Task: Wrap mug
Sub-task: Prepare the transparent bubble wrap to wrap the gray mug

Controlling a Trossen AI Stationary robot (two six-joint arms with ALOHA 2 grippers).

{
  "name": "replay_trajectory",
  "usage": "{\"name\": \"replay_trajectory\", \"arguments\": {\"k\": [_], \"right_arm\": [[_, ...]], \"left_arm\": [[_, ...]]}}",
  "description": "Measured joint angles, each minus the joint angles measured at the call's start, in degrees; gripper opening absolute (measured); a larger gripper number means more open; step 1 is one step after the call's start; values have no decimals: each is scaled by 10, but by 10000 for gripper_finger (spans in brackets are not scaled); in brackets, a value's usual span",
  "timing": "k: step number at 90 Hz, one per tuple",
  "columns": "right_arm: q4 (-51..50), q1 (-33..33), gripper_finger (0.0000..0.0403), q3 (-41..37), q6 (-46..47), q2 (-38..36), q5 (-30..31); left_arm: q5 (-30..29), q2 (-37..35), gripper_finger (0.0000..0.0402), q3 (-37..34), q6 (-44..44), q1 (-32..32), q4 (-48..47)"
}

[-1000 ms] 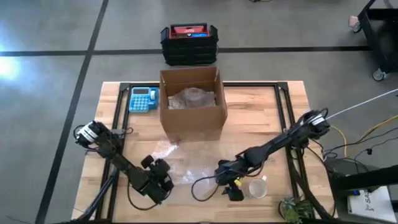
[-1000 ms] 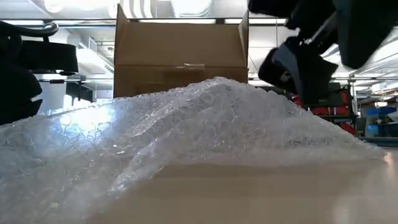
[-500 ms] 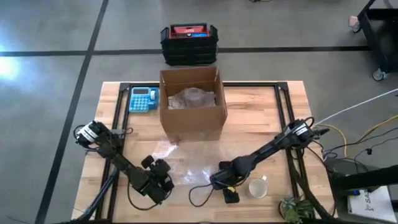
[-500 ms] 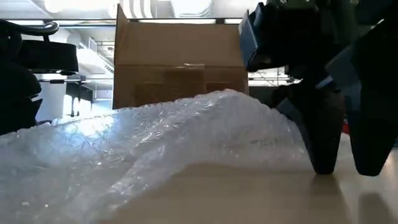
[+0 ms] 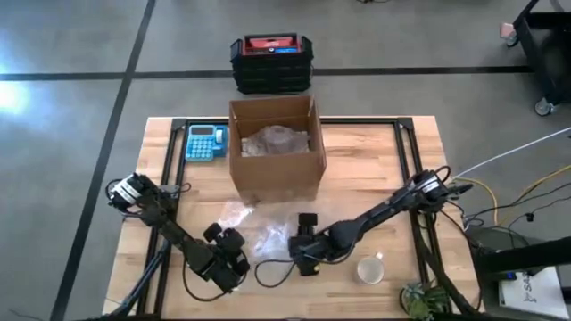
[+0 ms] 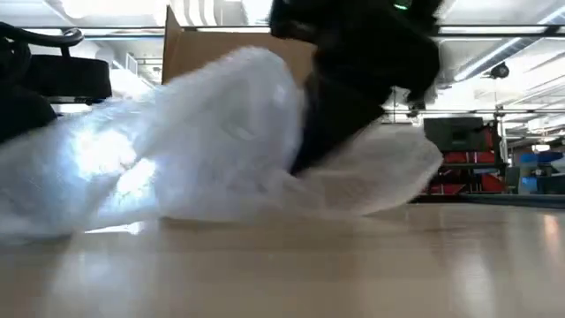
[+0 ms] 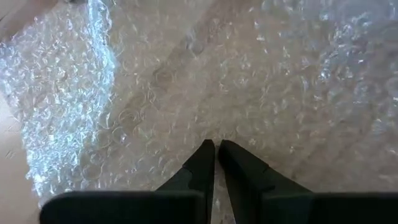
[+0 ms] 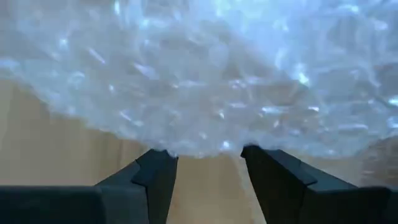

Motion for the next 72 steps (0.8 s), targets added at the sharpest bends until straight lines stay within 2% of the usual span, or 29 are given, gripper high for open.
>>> {"name": "replay_trajectory", "arguments": {"k": [21,44,59,72], "right_arm": [[162,2,155,1,-77,-1,-6],[184,-13,140,1,-145,-1,-5],[220,-24,128,1,-177,24,-6],[272,-29,90,1,-180,54,-4]], "left_arm": [[-4,0,20,0,11,0,6],[-6,0,20,0,13,0,11],[-7,0,20,0,13,0,14],[-9,0,20,0,13,0,16]]}}
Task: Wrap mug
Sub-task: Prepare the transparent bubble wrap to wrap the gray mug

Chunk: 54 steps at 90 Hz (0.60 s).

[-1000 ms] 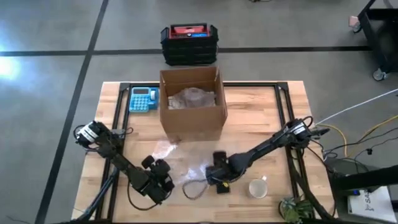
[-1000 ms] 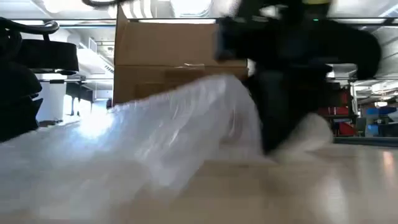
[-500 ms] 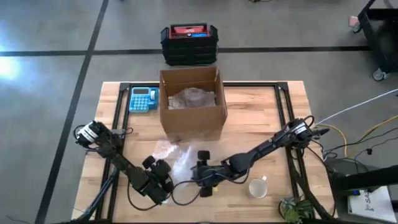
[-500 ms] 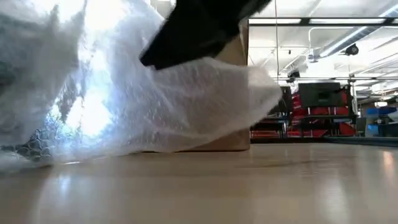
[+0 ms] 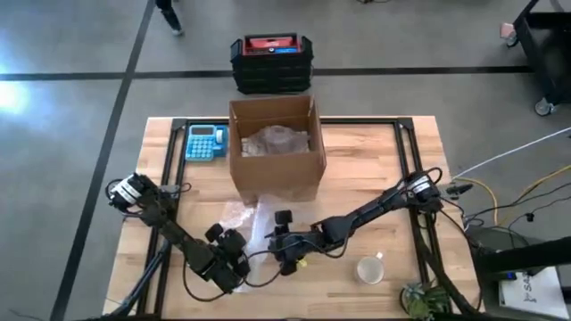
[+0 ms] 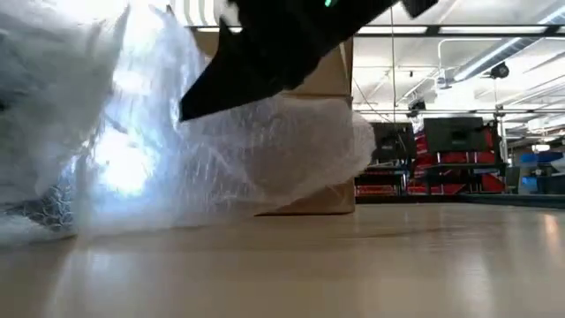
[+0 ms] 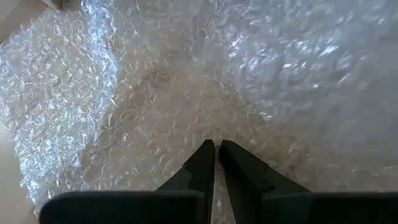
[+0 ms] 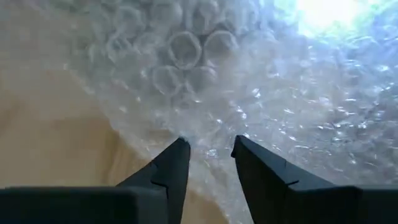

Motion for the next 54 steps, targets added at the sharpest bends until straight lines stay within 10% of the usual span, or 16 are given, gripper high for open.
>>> {"name": "replay_trajectory", "arguments": {"k": [13,54], "right_arm": [[-29,0,11,0,-6,2,-1],[-549,4,0,149,34,-87,-194]], "left_arm": [[0,0,20,0,0,0,1],[0,0,20,0,2,-1,6]]}}
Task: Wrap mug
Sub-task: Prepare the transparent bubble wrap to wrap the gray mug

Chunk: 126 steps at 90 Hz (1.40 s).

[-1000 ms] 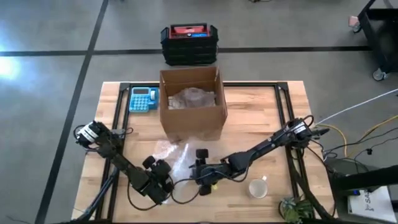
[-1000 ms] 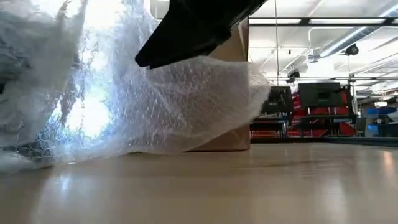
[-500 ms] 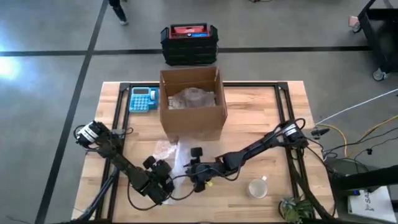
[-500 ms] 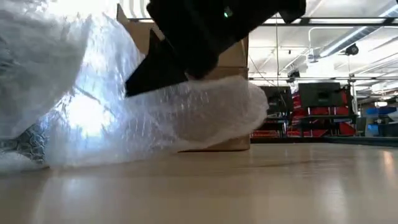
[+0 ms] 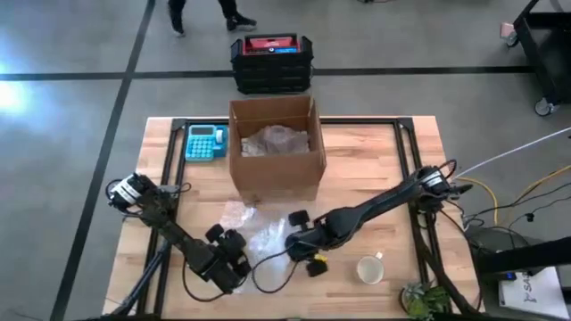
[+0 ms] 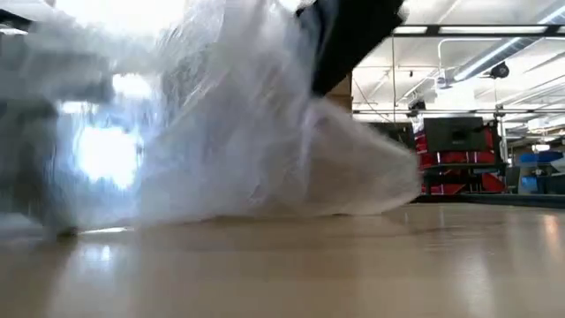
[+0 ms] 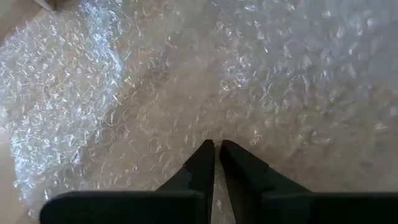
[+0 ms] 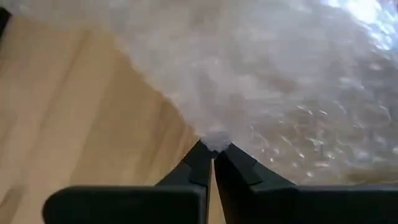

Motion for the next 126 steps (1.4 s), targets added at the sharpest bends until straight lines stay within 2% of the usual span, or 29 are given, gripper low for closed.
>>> {"name": "replay_trajectory", "arguments": {"k": [14,29,37,44,51,67,76,94,112,126], "right_arm": [[-149,-15,0,74,-13,-4,-105],[-198,-35,0,107,8,-4,-234],[-243,-38,0,102,7,-3,-271],[-275,-42,0,90,8,-3,-270],[-267,-47,0,77,13,-3,-251],[-147,-47,0,49,34,-2,-235],[-115,-50,12,37,61,-2,-233],[-125,-58,83,20,94,-2,-221],[-241,-55,164,19,103,-2,-222],[-293,-32,199,19,124,-2,-217]], "left_arm": [[0,0,20,0,2,0,0],[0,0,20,0,4,0,1],[0,0,20,0,6,0,2],[0,0,20,0,10,0,5],[0,0,20,0,12,0,5],[0,0,20,0,13,0,6],[0,0,20,0,13,0,6],[0,0,20,0,13,-1,8],[11,0,20,0,15,-1,6],[41,-5,20,2,-21,-11,-29]]}}
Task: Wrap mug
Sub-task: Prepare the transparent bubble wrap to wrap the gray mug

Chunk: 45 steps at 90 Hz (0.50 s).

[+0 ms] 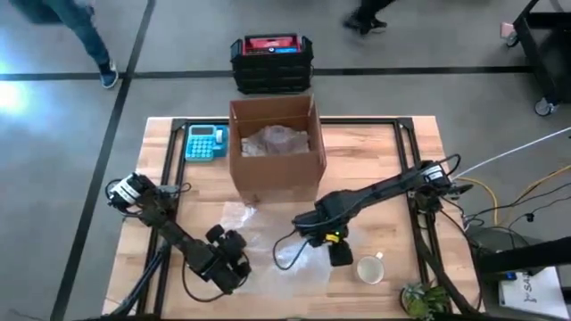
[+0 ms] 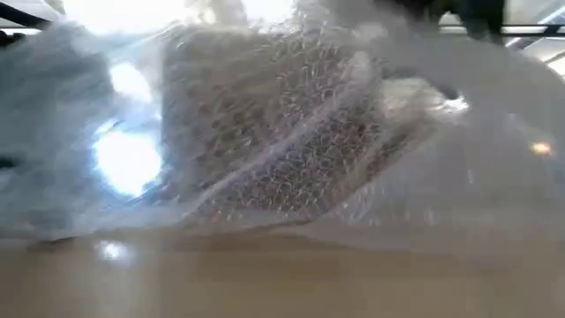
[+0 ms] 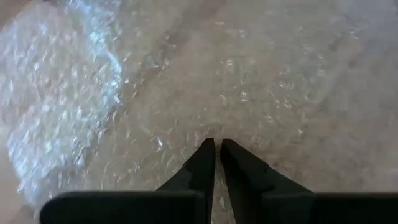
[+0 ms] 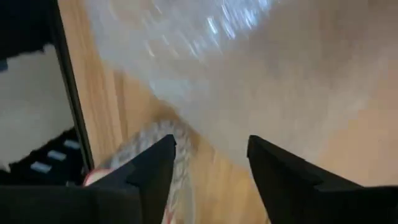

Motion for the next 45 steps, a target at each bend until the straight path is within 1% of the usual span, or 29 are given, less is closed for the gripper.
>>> {"name": "replay_trajectory", "arguments": {"k": [4,10,17,21,25,30,35,40,45], "right_arm": [[8,12,205,-1,-1,0,21],[28,32,211,-5,-6,0,78],[63,52,215,-16,-21,0,136],[97,61,217,-26,-32,0,154],[137,68,218,-37,-45,0,162],[196,70,219,-51,-55,0,172],[266,70,219,-69,-57,0,183],[357,69,218,-94,-57,0,197],[454,68,215,-123,-63,0,208]], "left_arm": [[11,-6,20,1,-15,-6,-21],[18,-18,20,15,-29,-13,-65],[-47,-41,20,52,-27,-20,-93],[-102,-54,20,74,-16,-24,-97],[-144,-60,20,91,7,-25,-95],[-172,-64,20,106,35,-22,-77],[-182,-68,20,113,68,-16,-40],[-179,-70,20,113,113,-6,-2],[-158,-66,20,101,152,9,45]]}}
